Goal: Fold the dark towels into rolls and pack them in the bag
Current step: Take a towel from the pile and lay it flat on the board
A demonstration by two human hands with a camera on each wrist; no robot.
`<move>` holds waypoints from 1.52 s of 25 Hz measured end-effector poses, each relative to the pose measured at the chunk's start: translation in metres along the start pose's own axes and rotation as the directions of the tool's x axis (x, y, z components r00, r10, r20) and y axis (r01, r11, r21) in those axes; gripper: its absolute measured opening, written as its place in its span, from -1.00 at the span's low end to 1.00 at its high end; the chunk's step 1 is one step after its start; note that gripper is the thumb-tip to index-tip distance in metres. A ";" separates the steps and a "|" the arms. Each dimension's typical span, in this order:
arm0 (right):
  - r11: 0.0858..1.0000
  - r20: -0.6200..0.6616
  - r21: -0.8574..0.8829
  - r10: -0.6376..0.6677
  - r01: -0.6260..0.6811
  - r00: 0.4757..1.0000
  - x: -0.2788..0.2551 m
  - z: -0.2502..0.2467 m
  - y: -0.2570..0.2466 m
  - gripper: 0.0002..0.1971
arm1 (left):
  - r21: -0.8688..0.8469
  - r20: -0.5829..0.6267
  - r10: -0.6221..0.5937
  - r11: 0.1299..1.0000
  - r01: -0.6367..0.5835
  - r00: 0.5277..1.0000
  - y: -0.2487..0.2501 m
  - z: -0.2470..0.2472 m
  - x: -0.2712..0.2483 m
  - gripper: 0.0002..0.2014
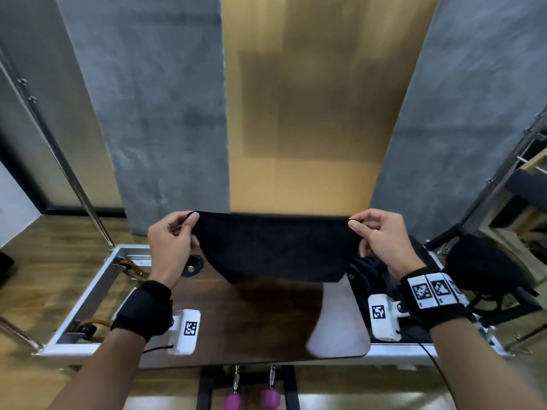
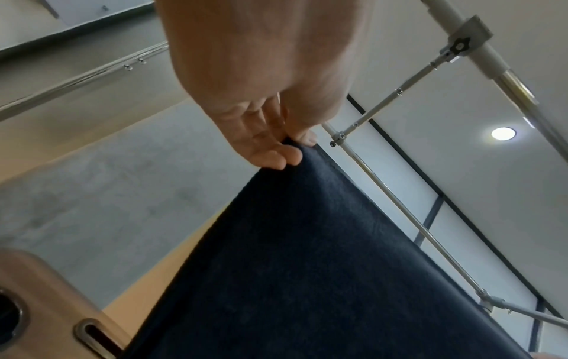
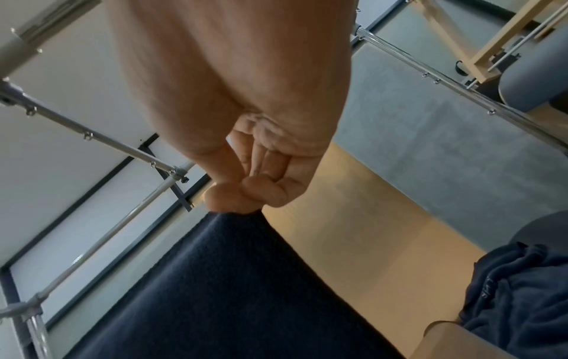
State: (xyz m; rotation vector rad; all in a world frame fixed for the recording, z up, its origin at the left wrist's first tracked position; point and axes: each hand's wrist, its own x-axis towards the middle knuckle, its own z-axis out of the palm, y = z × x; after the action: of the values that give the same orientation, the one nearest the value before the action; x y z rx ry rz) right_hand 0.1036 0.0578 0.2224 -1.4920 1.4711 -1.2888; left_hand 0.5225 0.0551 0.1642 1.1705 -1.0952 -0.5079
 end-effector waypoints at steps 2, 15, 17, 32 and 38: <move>1.000 -0.018 0.014 -0.009 0.009 1.000 0.003 -0.004 0.000 -0.91 | 0.009 -0.006 0.017 1.000 -0.016 1.000 -0.001 -0.002 -0.003 -0.87; 0.968 -0.018 0.252 0.004 0.001 1.000 0.033 0.024 0.022 -0.90 | -0.221 0.066 -0.144 0.963 0.155 0.987 -0.009 0.029 0.010 -0.88; 0.960 -0.041 0.275 -0.045 0.055 0.998 0.036 0.023 0.020 -0.88 | -0.258 0.066 -0.083 0.961 0.097 0.994 -0.004 0.031 0.014 -0.91; 0.929 0.040 -0.106 0.362 -0.356 0.931 -0.060 0.020 0.154 -0.89 | 0.203 0.073 -0.368 0.915 0.348 0.927 -0.110 0.005 -0.131 -0.79; 0.916 0.025 -0.086 0.395 -0.392 0.918 -0.009 0.032 0.191 -0.89 | 0.279 0.050 -0.415 0.879 0.386 0.909 -0.134 0.035 -0.103 -0.81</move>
State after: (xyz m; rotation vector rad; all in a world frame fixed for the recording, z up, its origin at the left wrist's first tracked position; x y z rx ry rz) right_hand 0.0747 0.0342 0.0326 -1.1794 1.7055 -0.9584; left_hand 0.4755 0.0729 -0.0007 1.6389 -1.0345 -0.7710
